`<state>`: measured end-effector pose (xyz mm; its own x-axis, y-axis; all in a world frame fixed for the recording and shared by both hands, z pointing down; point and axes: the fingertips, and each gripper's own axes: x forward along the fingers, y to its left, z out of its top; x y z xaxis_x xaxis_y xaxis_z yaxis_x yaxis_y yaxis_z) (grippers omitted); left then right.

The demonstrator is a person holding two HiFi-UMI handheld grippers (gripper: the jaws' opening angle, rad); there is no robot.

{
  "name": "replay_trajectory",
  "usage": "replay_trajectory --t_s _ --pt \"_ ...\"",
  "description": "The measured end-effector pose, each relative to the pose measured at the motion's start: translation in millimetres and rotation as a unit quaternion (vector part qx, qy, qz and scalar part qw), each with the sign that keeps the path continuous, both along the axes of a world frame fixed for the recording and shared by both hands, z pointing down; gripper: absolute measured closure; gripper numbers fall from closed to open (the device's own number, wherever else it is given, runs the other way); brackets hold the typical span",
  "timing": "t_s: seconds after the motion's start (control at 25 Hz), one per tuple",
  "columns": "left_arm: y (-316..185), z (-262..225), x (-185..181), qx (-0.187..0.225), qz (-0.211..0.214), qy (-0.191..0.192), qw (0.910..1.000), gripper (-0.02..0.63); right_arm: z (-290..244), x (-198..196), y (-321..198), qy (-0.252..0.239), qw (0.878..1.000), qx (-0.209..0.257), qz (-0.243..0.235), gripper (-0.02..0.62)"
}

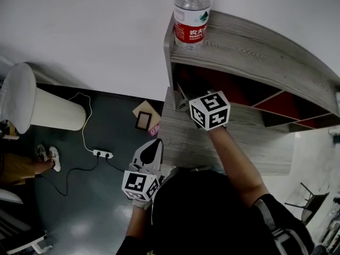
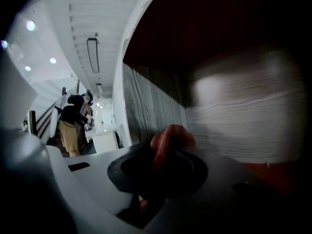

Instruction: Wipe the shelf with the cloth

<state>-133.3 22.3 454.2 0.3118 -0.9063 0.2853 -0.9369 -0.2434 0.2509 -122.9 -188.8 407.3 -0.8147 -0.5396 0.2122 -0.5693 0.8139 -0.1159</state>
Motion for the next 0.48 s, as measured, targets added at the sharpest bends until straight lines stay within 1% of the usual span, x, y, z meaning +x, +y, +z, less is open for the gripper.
replay_trajectory --t_s 0.08,0.24,0.32,0.48 --pt "0 0 2 0.001 0.003 0.000 1.0000 0.601 -10 1 5 -0.042 0.999 -0.006 -0.001 0.532" --pt "0 0 4 0.001 0.005 -0.002 1.0000 0.601 -30 3 17 -0.103 0.995 0.009 -0.014 0.532" --pt "0 0 4 0.000 0.007 -0.002 1.0000 0.601 -44 6 21 -0.141 0.990 0.014 -0.023 0.534" --pt "-1 -1 7 0.000 0.011 -0.004 0.9999 0.601 -74 9 29 -0.212 0.976 0.026 -0.044 0.533"
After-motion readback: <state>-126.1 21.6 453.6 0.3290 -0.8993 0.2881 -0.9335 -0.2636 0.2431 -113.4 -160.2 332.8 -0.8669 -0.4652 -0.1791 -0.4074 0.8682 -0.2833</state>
